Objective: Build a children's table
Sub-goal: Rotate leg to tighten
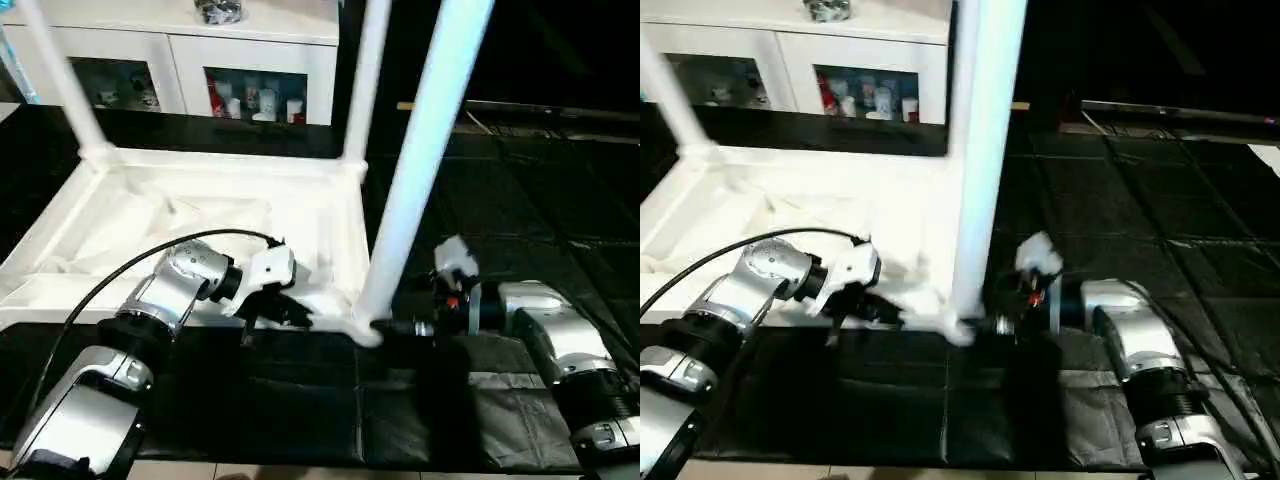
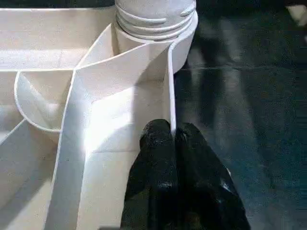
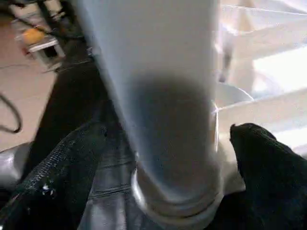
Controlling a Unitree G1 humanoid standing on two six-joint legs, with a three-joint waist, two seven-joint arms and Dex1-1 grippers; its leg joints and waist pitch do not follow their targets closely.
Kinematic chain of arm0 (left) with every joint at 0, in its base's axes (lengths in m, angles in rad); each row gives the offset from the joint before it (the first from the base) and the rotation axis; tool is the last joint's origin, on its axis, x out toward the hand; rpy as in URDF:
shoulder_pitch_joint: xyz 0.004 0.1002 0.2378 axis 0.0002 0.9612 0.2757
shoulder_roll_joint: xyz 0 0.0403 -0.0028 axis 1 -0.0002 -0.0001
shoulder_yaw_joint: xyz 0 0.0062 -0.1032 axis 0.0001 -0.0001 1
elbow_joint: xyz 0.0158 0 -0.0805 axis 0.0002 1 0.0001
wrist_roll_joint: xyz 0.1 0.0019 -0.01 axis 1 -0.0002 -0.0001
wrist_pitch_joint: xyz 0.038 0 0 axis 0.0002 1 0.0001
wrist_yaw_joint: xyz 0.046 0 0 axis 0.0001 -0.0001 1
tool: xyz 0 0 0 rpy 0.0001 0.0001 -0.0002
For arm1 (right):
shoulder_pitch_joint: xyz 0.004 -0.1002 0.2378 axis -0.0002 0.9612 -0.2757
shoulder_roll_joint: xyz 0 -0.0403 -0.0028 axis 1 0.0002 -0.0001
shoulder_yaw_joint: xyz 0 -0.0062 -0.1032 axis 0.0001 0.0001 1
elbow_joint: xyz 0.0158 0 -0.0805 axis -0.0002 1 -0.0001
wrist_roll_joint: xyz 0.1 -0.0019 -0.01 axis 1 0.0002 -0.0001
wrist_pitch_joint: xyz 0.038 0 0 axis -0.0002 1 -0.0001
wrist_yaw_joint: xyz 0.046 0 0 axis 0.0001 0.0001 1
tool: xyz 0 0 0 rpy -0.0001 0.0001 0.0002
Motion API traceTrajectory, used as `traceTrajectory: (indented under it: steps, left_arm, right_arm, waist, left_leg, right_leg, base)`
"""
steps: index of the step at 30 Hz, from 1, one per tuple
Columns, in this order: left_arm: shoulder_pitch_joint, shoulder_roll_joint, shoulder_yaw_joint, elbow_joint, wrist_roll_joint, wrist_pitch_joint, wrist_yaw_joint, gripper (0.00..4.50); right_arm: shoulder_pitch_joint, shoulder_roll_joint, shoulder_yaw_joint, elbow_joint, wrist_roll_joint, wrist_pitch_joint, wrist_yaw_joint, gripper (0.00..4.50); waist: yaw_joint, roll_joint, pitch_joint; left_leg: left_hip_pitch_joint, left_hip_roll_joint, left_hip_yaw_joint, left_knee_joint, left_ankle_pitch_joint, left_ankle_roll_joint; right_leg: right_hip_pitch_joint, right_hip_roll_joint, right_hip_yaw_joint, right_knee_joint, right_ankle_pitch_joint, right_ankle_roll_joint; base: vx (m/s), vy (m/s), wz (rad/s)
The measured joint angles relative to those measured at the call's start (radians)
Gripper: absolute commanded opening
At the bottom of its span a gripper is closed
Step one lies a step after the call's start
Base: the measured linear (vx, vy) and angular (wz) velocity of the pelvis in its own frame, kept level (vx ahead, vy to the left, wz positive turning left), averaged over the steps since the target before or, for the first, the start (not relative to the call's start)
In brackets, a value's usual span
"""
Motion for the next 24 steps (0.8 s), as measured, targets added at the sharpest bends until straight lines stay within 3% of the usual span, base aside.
traceTrajectory:
  steps: [5, 24]
  left_arm:
    - [0.012, 0.007, -0.019, -0.025, -0.004, -0.020, -0.042, 0.00]
    - [0.016, 0.011, -0.021, -0.041, -0.006, -0.003, -0.064, 0.00]
  right_arm:
    - [-0.027, 0.005, 0.021, 0.026, -0.002, -0.005, 0.073, 3.75]
    - [-0.028, 0.002, 0.041, 0.029, 0.017, 0.020, 0.160, 2.23]
  waist:
    - [0.012, -0.001, 0.001]
    - [0.011, -0.002, 0.001]
  left_leg:
    - [0.000, 0.001, 0.000, 0.004, 0.000, -0.001]
    - [-0.001, 0.001, 0.000, 0.009, 0.000, -0.001]
  right_leg:
    - [0.000, -0.001, 0.000, 0.007, -0.001, 0.002]
    - [0.001, -0.001, 0.001, 0.010, -0.002, 0.002]
  base:
    - [0.000, 0.000, 0.00]
    - [0.000, 0.000, 0.00]
